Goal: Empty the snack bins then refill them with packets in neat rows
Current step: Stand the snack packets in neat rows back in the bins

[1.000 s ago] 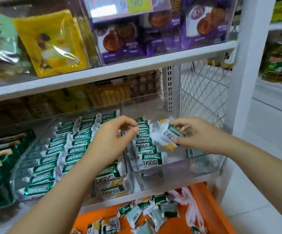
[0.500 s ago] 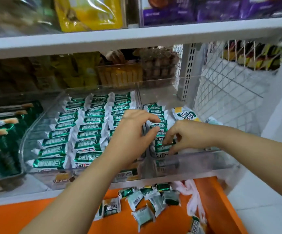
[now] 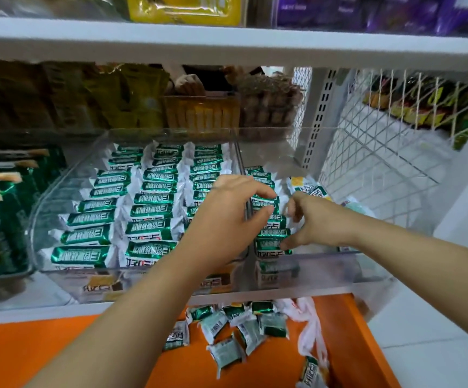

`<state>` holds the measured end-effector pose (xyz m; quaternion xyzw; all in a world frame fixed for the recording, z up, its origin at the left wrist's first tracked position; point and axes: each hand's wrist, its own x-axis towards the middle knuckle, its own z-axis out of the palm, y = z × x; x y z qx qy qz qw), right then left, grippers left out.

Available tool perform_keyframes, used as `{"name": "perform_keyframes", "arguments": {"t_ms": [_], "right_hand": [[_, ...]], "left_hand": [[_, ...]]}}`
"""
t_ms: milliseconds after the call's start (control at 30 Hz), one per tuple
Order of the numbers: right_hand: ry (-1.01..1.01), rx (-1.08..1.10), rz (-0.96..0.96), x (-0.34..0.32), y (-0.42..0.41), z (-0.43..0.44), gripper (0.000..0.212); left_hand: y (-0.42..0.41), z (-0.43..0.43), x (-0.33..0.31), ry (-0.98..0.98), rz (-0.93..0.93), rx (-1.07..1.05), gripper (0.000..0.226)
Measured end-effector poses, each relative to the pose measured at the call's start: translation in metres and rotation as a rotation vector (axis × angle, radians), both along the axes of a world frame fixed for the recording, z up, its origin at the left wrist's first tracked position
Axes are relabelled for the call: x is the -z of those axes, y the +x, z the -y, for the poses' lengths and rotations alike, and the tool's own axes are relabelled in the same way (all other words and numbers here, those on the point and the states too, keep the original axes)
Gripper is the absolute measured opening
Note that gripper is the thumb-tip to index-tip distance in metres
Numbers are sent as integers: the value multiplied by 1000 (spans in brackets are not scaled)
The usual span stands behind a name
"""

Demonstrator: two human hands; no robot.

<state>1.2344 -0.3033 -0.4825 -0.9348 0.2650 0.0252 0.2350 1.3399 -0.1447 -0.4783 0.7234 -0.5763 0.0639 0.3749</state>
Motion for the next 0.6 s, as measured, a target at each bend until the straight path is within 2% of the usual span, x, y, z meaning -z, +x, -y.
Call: {"name": "perform_keyframes", "arguments": {"t_ms": [100, 133, 200, 300, 400, 467, 500, 567, 600], "right_hand": [[152, 70, -109, -2, 0, -2, 72], [204, 67, -129, -2, 1, -3, 66], [241, 57, -123, -2, 4, -5, 40], [240, 73, -86, 2, 6, -7, 37], [294, 65, -74, 4, 4, -5, 21], [273, 47, -108, 0, -1, -2, 28], [259, 39, -106, -5, -6, -1, 40], [292, 91, 32, -20, -21, 3, 67], [314, 136, 148, -29, -34, 4, 68]], "left_hand": [[0, 0, 0, 11, -12, -1, 16], [0, 0, 0, 15, -22, 0, 16], [0, 0, 0, 25, -40, 1, 16], [0, 1, 1, 38, -25, -3, 17], [0, 1, 3, 55, -16, -13, 18], [0, 1, 2, 73, -18, -15, 18], [-1, -1, 0, 90, -21, -13, 17], [0, -3, -7, 134, -25, -7, 18], [0, -4, -11, 158, -26, -6, 18]]}}
